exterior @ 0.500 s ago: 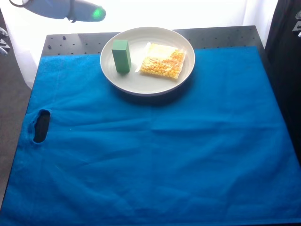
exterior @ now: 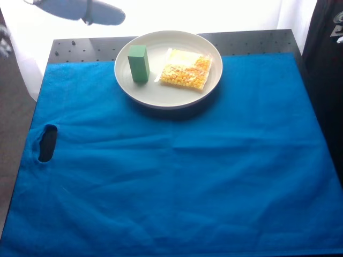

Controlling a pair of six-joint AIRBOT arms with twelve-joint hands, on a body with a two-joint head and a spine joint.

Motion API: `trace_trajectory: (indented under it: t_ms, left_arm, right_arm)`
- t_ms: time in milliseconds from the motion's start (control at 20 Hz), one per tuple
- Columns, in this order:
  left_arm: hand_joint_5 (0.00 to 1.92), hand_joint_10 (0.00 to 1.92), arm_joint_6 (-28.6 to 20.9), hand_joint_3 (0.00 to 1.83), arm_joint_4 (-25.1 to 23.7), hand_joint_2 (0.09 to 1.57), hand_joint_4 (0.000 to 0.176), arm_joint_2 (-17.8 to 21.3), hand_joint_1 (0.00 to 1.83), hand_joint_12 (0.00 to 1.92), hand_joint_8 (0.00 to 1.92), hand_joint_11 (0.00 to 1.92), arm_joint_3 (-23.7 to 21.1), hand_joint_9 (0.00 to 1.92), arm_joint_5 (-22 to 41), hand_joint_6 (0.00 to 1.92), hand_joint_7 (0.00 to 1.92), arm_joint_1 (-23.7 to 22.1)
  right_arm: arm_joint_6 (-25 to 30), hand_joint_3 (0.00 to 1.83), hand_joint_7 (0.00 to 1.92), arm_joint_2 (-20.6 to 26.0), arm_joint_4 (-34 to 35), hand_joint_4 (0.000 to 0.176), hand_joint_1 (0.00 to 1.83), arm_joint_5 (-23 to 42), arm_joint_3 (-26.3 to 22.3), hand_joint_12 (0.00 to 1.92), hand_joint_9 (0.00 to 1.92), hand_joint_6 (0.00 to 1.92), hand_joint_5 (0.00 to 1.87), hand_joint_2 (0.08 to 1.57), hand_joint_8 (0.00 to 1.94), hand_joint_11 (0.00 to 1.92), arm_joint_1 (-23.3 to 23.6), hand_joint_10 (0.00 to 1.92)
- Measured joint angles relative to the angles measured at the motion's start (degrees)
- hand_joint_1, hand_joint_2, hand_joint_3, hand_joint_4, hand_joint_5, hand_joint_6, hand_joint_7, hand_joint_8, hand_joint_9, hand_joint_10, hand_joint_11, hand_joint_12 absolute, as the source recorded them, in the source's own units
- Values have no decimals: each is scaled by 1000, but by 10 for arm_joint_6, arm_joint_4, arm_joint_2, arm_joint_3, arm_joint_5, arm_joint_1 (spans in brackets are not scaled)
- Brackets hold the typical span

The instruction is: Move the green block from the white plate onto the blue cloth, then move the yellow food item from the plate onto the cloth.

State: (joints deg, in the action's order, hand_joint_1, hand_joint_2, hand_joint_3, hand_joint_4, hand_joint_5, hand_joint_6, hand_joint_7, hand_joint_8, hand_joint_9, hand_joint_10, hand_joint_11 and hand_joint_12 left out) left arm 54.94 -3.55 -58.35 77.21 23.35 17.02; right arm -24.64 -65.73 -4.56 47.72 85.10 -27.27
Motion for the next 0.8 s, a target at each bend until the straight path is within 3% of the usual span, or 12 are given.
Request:
trace_trajectory:
  t_ms: [50, 100, 150, 200, 250, 300, 350, 400, 500, 600, 750, 800]
  left_arm:
    - [368, 0, 0, 0, -17, 875, 37, -2, 663, 663, 0, 20, 5, 320, -17, 0, 366, -16]
    - [377, 0, 0, 0, -32, 836, 41, -5, 666, 603, 2, 3, 9, 298, -33, 1, 363, -26]
    - [361, 0, 0, 5, -42, 777, 25, -7, 672, 676, 0, 0, 12, 315, -50, 0, 367, -31]
    - [350, 9, 0, 3, -50, 780, 11, -9, 706, 737, 4, 56, 14, 390, -70, 0, 438, -32]
    - [345, 20, 0, 14, -58, 812, 2, -9, 723, 752, 8, 76, 14, 430, -83, 0, 463, -33]
    - [362, 7, 0, 2, -65, 831, 0, -14, 700, 667, 1, 134, 19, 482, -100, 0, 511, -33]
    - [344, 4, 0, 0, -71, 825, 0, -19, 689, 664, 0, 190, 24, 492, -114, 0, 502, -33]
    - [329, 0, 0, 0, -76, 792, 0, -24, 649, 671, 0, 224, 30, 474, -123, 0, 490, -33]
    - [307, 3, 0, 1, -85, 756, 0, -33, 656, 861, 1, 148, 36, 491, -142, 0, 486, -37]
    - [351, 4, 0, 0, -99, 740, 0, -43, 667, 832, 0, 241, 42, 522, -157, 2, 491, -38]
    - [361, 3, 0, 5, -123, 726, 0, -58, 678, 875, 5, 199, 51, 501, -187, 0, 486, -40]
    - [343, 1, 0, 1, -131, 729, 0, -63, 697, 840, 3, 176, 54, 499, -195, 0, 517, -40]
  right_arm:
    - [0, 0, 234, -1, -2, 2, 589, 0, 0, 795, 202, 4, 183, 1010, 8, 0, 0, 18]
    - [0, 0, 235, -2, -2, 13, 588, 0, 0, 721, 197, 3, 185, 1005, 6, 0, 0, 15]
    - [0, 1, 229, -3, -3, 23, 584, 0, 0, 709, 186, 2, 186, 1008, 3, 0, 0, 9]
    - [0, 12, 243, -5, -4, 32, 600, 0, 0, 777, 206, 2, 189, 1072, 4, 0, 0, 12]
    - [0, 6, 222, -6, -7, 49, 592, 1, 0, 710, 178, 1, 185, 1079, 4, 0, 0, 10]
    - [0, 4, 220, -7, -11, 72, 598, 0, 0, 665, 174, 1, 186, 1086, 2, 0, 0, 7]
    - [0, 0, 211, -9, -10, 75, 609, 0, 0, 690, 178, 0, 175, 1078, 1, 0, 0, 5]
    - [0, 0, 193, -10, -13, 88, 582, 1, 0, 575, 140, 1, 161, 1062, 2, 0, 0, 7]
    - [0, 5, 163, -12, -13, 81, 596, 2, 0, 464, 128, 1, 144, 1093, 1, 0, 0, 1]
    - [0, 3, 142, -14, -13, 71, 575, 2, 1, 376, 108, 0, 143, 1100, 2, 0, 0, 3]
    - [0, 0, 211, -18, -13, 73, 599, 2, 2, 418, 149, 1, 160, 1100, 6, 0, 0, 7]
    - [0, 0, 242, -19, -14, 49, 629, 2, 2, 511, 176, 1, 163, 1104, 7, 0, 0, 11]
